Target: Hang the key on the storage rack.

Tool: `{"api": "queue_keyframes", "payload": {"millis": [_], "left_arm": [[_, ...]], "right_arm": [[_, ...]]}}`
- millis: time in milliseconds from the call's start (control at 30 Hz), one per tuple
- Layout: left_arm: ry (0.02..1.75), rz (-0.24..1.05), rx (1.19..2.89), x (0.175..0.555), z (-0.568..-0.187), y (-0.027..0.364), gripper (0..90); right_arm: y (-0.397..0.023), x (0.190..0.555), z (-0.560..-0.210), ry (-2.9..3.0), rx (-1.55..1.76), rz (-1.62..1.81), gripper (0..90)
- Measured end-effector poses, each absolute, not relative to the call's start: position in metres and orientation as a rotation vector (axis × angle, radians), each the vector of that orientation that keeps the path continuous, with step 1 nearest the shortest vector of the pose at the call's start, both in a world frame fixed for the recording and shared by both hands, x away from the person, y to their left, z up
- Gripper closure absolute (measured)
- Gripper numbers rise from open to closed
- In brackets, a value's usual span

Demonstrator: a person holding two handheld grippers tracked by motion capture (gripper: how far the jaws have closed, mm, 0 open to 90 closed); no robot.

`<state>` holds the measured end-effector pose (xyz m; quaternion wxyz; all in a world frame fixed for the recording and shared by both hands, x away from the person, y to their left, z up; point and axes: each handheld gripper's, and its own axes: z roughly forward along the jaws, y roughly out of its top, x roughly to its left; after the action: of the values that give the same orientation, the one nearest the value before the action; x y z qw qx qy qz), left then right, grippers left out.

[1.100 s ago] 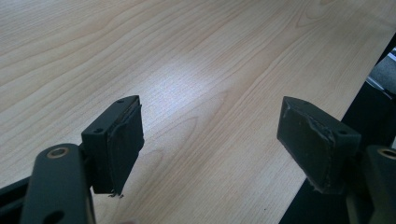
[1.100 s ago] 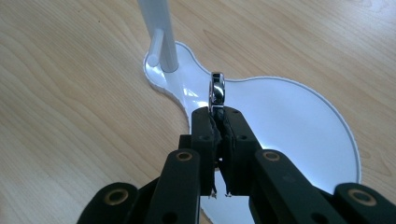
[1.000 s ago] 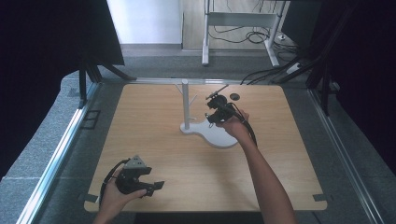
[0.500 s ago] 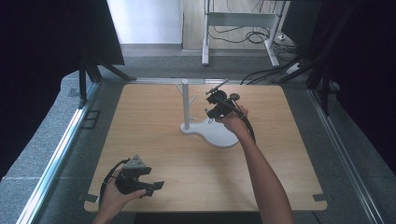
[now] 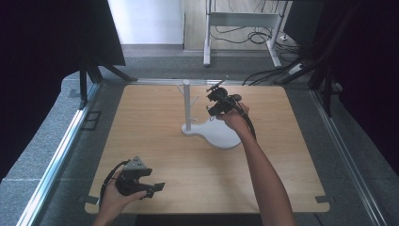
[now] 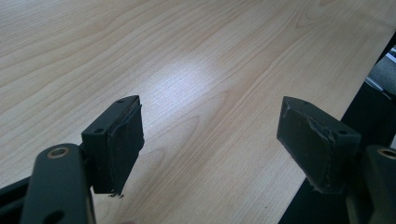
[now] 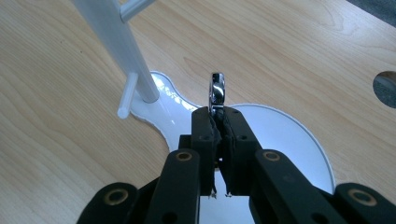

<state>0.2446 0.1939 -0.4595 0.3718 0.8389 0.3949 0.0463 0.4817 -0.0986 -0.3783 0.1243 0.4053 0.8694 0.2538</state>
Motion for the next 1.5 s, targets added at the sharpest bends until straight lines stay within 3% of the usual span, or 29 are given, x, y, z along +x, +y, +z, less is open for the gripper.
{"api": "queue_keyframes", "payload": {"millis": [1500], "left_arm": [[1.021, 0.117, 2.133, 0.245, -0.458, 0.200, 23.3]], "right_arm": [[-0.067, 0.515, -0.360, 2.489, 1.158, 0.760, 84.2]]}}
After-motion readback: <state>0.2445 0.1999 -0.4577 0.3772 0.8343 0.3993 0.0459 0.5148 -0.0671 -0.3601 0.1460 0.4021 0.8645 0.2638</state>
